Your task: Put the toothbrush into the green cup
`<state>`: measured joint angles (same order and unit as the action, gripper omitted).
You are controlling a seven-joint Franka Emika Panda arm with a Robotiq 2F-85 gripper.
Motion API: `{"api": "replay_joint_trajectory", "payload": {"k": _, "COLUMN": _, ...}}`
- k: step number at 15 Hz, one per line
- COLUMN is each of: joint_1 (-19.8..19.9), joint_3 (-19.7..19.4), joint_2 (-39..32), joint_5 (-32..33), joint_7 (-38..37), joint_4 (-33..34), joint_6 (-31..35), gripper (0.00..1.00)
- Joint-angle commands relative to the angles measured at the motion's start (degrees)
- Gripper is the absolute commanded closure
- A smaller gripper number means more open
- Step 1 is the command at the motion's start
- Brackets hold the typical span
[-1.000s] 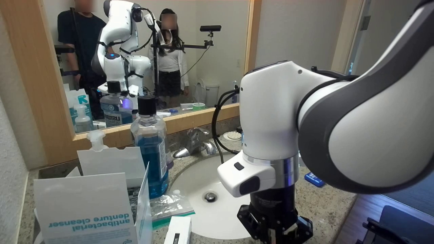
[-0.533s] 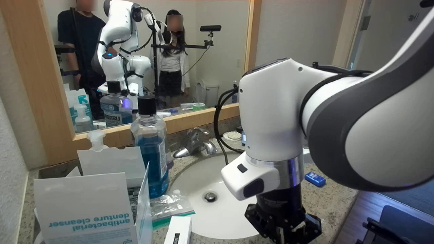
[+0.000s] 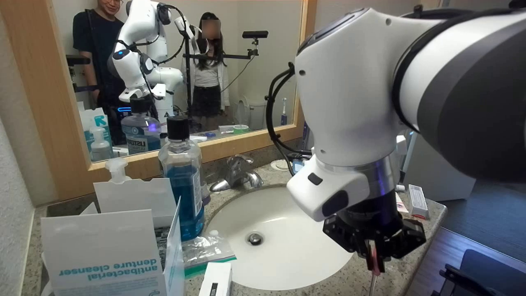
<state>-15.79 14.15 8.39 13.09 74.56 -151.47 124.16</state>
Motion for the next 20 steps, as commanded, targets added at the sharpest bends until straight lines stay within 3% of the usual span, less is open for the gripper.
{"api": "replay_joint_trajectory", "payload": {"k": 1, "joint_1": -0.3, "joint_3": -0.9, "joint_2": 5.2, "joint_5": -0.1, "joint_7": 0.2, "joint_4": -1.0, "joint_6": -1.1, "gripper": 0.97}}
{"api": "replay_joint_trajectory", "payload": {"k": 7, "joint_1": 0.7, "joint_3": -5.7, "joint_2": 9.4, "joint_5": -2.8, "joint_7": 3.6, "joint_4": -1.4, "joint_6": -0.8, "gripper": 0.97}}
{"api": "replay_joint_trajectory", "payload": {"k": 11, "joint_1": 1.6, "joint_3": -11.3, "joint_2": 11.0, "joint_5": -7.3, "joint_7": 12.5, "joint_4": -0.9, "joint_6": -0.3, "gripper": 0.97}}
{"api": "replay_joint_trajectory", "payload": {"k": 15, "joint_1": 4.0, "joint_3": -14.3, "joint_2": 11.5, "joint_5": -6.0, "joint_7": 18.7, "joint_4": 0.4, "joint_6": -3.9, "gripper": 0.97}}
{"api": "replay_joint_trajectory", "payload": {"k": 20, "joint_1": 6.3, "joint_3": -14.9, "joint_2": 13.7, "joint_5": -2.9, "joint_7": 23.5, "joint_4": 1.6, "joint_6": -6.6, "gripper": 0.97}}
